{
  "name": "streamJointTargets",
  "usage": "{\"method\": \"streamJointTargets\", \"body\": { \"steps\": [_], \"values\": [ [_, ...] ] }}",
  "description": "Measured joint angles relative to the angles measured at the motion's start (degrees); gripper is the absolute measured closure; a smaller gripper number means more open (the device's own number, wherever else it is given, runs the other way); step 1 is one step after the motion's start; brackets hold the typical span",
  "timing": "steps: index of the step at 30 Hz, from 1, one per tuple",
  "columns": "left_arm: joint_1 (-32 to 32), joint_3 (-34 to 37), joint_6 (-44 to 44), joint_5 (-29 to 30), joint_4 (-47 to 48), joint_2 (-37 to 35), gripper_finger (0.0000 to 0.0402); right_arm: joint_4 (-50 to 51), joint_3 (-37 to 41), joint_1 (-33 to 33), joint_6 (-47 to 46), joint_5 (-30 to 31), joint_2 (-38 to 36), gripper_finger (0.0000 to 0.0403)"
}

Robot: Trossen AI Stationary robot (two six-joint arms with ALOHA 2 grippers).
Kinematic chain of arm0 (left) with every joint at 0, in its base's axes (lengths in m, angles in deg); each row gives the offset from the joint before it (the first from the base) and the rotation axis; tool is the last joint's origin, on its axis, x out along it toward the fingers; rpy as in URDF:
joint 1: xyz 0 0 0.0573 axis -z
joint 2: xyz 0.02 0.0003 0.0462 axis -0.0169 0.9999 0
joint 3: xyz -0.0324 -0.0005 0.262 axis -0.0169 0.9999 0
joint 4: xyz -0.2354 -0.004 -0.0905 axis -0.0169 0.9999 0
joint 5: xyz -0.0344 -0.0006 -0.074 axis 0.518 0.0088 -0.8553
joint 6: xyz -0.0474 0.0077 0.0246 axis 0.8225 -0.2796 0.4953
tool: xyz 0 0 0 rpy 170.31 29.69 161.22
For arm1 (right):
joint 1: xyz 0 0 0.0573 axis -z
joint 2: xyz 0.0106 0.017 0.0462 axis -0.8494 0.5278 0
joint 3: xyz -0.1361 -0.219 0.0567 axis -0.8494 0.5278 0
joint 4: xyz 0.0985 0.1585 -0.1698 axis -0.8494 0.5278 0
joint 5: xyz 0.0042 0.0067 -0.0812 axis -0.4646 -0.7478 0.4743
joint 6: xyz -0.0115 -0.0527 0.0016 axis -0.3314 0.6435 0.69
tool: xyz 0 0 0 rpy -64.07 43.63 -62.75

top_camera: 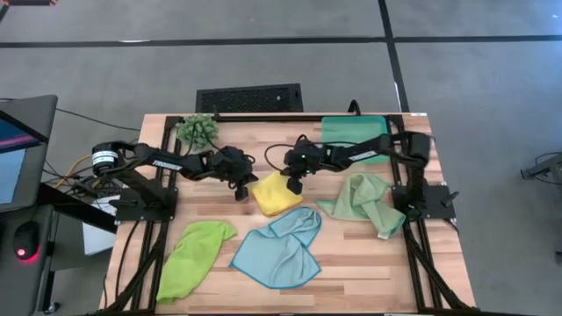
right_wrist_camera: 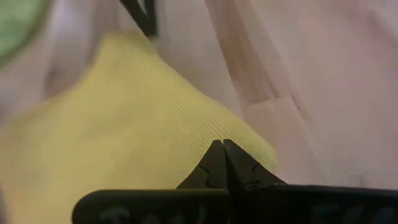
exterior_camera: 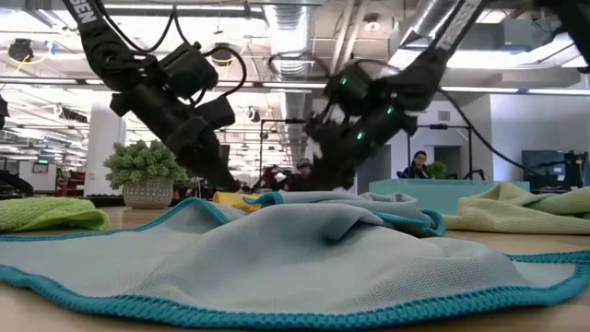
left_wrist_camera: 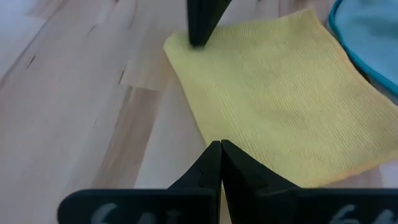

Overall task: Fold microfiber towels
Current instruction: Fold the yellow microfiber cloth

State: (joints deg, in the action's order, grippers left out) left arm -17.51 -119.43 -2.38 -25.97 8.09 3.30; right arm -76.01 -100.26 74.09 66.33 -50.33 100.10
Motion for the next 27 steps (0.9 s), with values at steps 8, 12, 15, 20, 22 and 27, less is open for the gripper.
{"method": "streamJointTargets", "body": {
  "steps": [8, 12, 15, 20, 22, 27],
  "values": [
    [0.44, -0.17, 0.22, -5.05, -5.3, 1.33, 0.0401, -0.35, -2.34, -0.09, 0.04, 0.04, 3.92, 0.0403],
    [0.42, -0.07, 0.12, -5.44, -4.7, 5.69, 0.0401, 0.24, -2.39, -0.09, 0.57, 0.05, 3.9, 0.0403],
    [0.28, -0.08, 0.07, -5.4, -5.02, 8.6, 0.0401, 0.32, -2.39, -0.09, 1.0, 0.06, 3.9, 0.0403],
    [0.33, -0.24, 0.33, -4.97, -5.33, 9.64, 0.0402, 0.59, -2.39, -0.07, 2.71, 0.02, 3.9, 0.0402],
    [0.31, -0.24, 0.31, -4.86, -5.27, 9.48, 0.0402, 1.52, -2.38, -0.07, 3.71, 0.03, 3.17, 0.0402],
    [0.08, -0.66, 0.06, -4.1, -2.16, 7.55, 0.0401, 7.15, -2.29, -0.2, 5.54, 0.26, -2.56, 0.0402]
  ]
}}
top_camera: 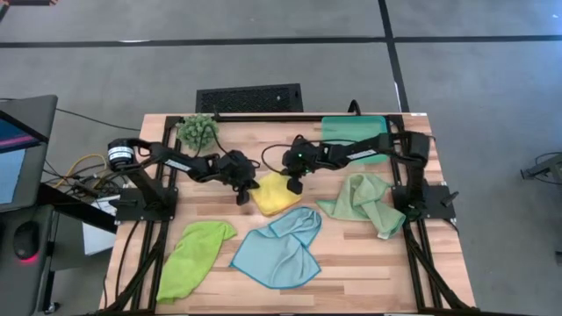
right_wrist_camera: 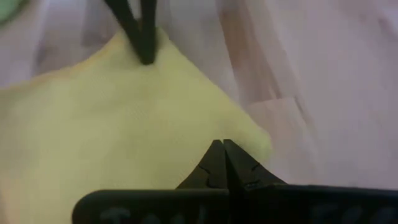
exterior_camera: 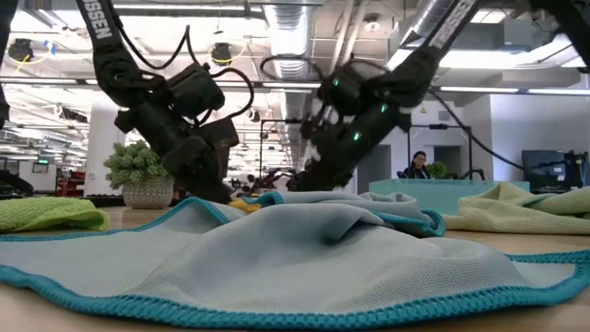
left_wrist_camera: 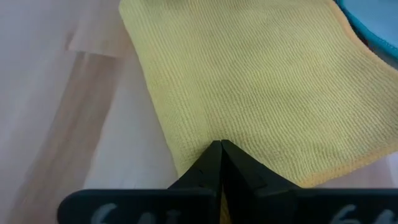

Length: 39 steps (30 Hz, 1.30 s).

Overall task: Fold microfiber towels
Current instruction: Fold the yellow microfiber cloth

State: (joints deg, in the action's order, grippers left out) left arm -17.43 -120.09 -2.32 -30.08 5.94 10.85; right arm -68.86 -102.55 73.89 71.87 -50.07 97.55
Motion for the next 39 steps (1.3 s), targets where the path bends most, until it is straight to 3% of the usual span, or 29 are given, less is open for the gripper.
{"method": "streamJointTargets", "body": {
  "steps": [5, 11, 16, 26, 32, 36, 39],
  "values": [
    [-0.02, -1.98, -1.97, 0.33, 6.07, -4.43, 0.0401, 4.0, 1.32, -1.43, -0.85, 0.03, -4.02, 0.0402],
    [-0.02, -1.74, -3.26, 0.26, 8.91, -5.68, 0.0401, 3.77, 2.9, -5.91, -3.97, 0.17, -0.84, 0.0402],
    [-0.02, -0.8, -3.76, 1.14, 10.18, -5.46, 0.0401, 3.43, 2.79, -9.02, -4.53, 5.57, 0.58, 0.0401],
    [0.16, 0.37, -2.66, 3.23, 9.5, -5.17, 0.0401, 0.83, 2.35, -5.25, 1.45, 8.77, 0.86, 0.0401],
    [0.18, -1.29, -2.5, 3.43, 9.52, -10.77, 0.0401, 3.17, 0.49, -4.85, 2.98, 8.75, -3.74, 0.0401],
    [0.22, -1.55, -3.41, 7.21, 2.71, -12.36, 0.0401, 9.62, 1.44, -6.62, 0.66, 8.6, -7.0, 0.0401],
    [-0.66, -1.75, -5.24, 8.34, -5.62, -7.53, 0.0401, 9.63, 4.8, -7.81, -2.28, 8.93, -7.53, 0.0401]
  ]
}}
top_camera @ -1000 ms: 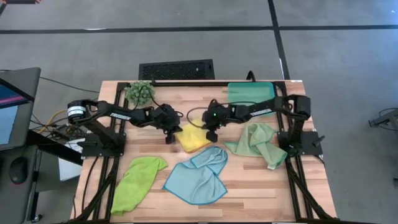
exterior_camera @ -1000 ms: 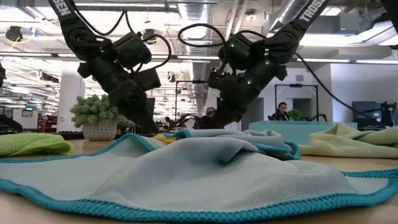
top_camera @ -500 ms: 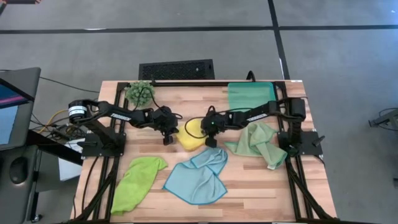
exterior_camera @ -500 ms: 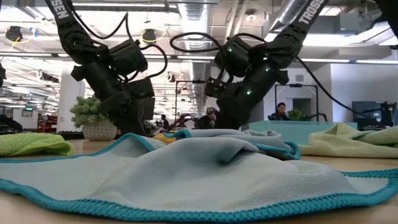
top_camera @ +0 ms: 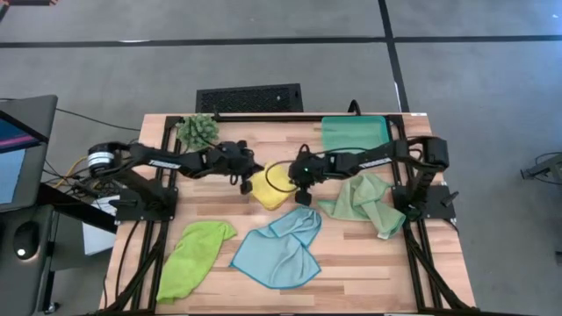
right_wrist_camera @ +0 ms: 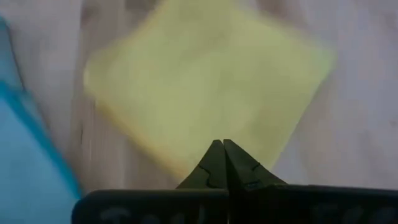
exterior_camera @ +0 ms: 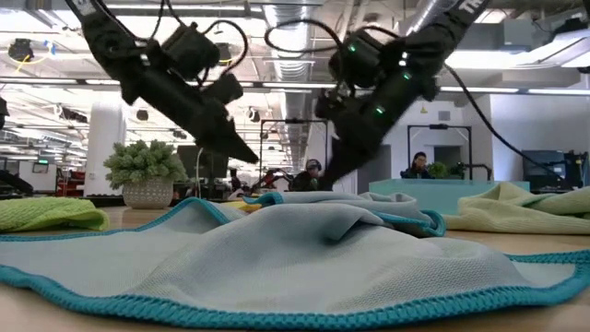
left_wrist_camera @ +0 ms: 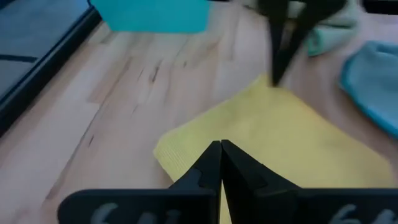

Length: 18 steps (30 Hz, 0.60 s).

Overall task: Fold microfiber towels
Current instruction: Fold the yellow microfiber cloth

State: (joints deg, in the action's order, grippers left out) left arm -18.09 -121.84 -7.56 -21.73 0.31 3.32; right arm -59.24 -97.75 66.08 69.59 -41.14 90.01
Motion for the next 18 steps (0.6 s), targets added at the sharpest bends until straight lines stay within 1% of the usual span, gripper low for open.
{"method": "streamJointTargets", "body": {
  "steps": [3, 5, 9, 12, 15, 18],
  "values": [
    [-1.45, -3.39, -0.83, -0.11, -3.25, 7.15, 0.0401, -3.72, 3.29, -0.45, -2.64, 1.44, 0.02, 0.0401],
    [-2.25, -7.38, -1.84, -0.22, -3.96, 12.37, 0.0401, -6.93, 4.85, -0.29, -3.83, 1.8, 0.02, 0.0401],
    [-3.14, -15.26, -3.51, 0.94, 1.42, 20.54, 0.0401, -9.43, 5.96, -0.24, -4.28, 2.17, 0.02, 0.0401],
    [-3.23, -18.54, -4.8, 1.98, 6.54, 23.4, 0.0401, -9.09, 5.96, -0.23, -4.28, 2.63, 0.02, 0.0401],
    [-3.02, -19.36, -5.0, 4.91, 7.6, 24.36, 0.0401, -9.02, 5.98, -0.09, -4.22, 2.72, 0.02, 0.0401],
    [-3.03, -19.34, -4.98, 5.26, 7.83, 24.39, 0.0401, -9.06, 6.73, 0.52, -3.93, 2.84, 0.02, 0.0401]
  ]
}}
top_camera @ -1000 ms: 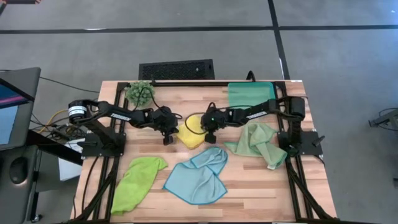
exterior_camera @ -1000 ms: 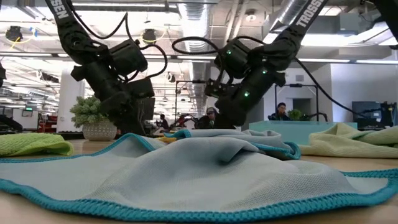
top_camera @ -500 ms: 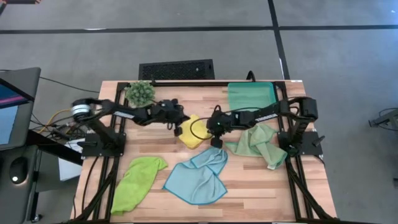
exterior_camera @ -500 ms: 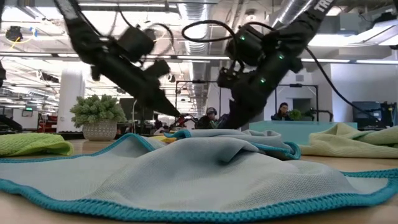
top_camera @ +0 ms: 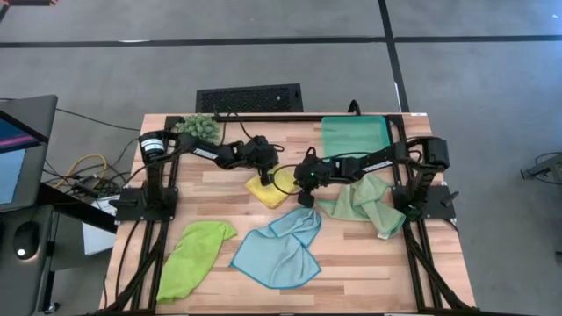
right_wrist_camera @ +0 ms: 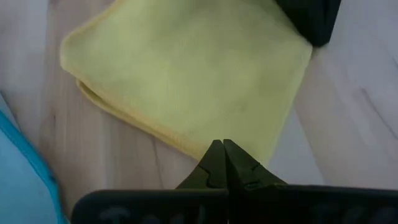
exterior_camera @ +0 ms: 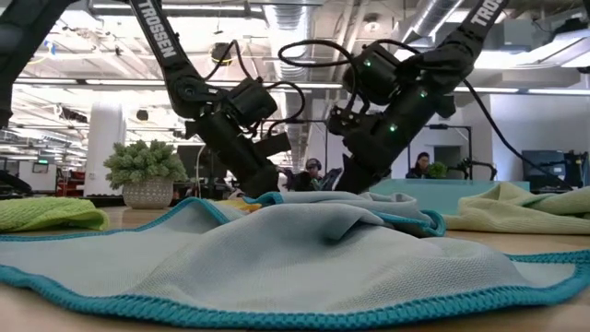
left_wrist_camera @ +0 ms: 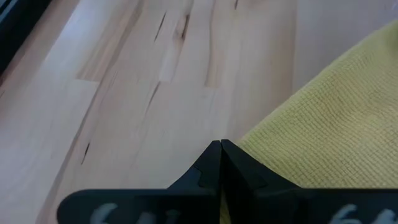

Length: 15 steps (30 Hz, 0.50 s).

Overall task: Fold microfiber towels
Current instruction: Fold the yellow microfiber cloth

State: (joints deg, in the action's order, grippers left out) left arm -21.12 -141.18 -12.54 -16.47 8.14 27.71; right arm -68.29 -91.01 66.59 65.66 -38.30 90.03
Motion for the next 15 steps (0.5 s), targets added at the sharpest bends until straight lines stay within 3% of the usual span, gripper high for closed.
{"method": "streamJointTargets", "body": {
  "steps": [9, 15],
  "values": [
    [-0.2, 0.01, 0.02, 1.47, 1.48, -0.32, 0.0401, -4.04, 3.6, 2.82, 0.98, 0.02, 0.0, 0.0401],
    [-0.65, 0.17, 0.01, 7.49, 3.67, -1.65, 0.0401, -7.05, 2.78, 3.62, 5.82, 0.02, -2.15, 0.0401]
  ]
}}
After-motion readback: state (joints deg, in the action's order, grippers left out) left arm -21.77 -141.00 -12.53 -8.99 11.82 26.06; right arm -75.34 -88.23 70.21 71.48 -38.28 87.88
